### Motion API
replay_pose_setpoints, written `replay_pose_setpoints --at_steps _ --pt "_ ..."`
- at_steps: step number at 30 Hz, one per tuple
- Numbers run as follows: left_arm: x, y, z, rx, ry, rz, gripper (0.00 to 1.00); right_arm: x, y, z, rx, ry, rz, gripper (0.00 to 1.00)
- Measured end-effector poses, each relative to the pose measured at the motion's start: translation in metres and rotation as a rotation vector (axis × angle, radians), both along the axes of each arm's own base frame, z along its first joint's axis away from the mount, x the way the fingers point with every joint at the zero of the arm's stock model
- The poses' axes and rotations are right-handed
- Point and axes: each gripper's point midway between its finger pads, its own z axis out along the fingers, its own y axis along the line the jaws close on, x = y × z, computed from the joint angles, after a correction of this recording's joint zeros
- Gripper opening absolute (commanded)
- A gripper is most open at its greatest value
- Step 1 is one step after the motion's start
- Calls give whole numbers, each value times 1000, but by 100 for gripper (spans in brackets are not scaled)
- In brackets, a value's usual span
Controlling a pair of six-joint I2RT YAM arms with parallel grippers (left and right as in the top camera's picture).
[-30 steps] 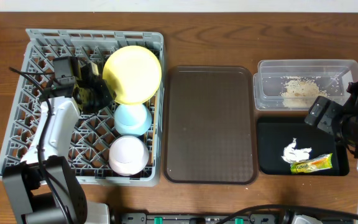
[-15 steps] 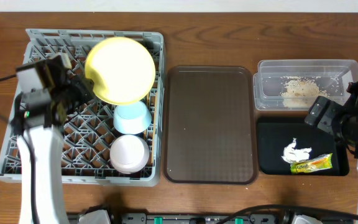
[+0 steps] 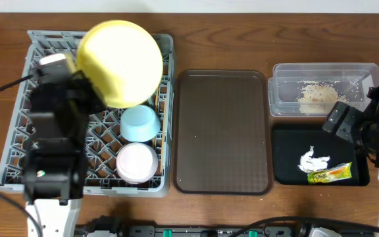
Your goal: Sort waste into correct bins and load items into the dishwasher
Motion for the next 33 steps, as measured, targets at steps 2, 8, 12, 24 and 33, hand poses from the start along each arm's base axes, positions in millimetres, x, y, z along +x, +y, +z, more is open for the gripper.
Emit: replay_pose_setpoints --at_steps 2,8,12,24,33 --pt "7 -14 -8 103 34 -3 7 0 0 0 0 0 0 99" --pt "38 -60 -47 430 141 19 7 0 0 0 0 0 0 99" --pt "60 -86 -71 639 165 72 7 0 0 0 0 0 0 99" --pt "87 -92 -51 903 109 228 7 0 0 0 0 0 0 99" --pt "82 -90 -50 1091 216 185 7 0 0 0 0 1 0 99"
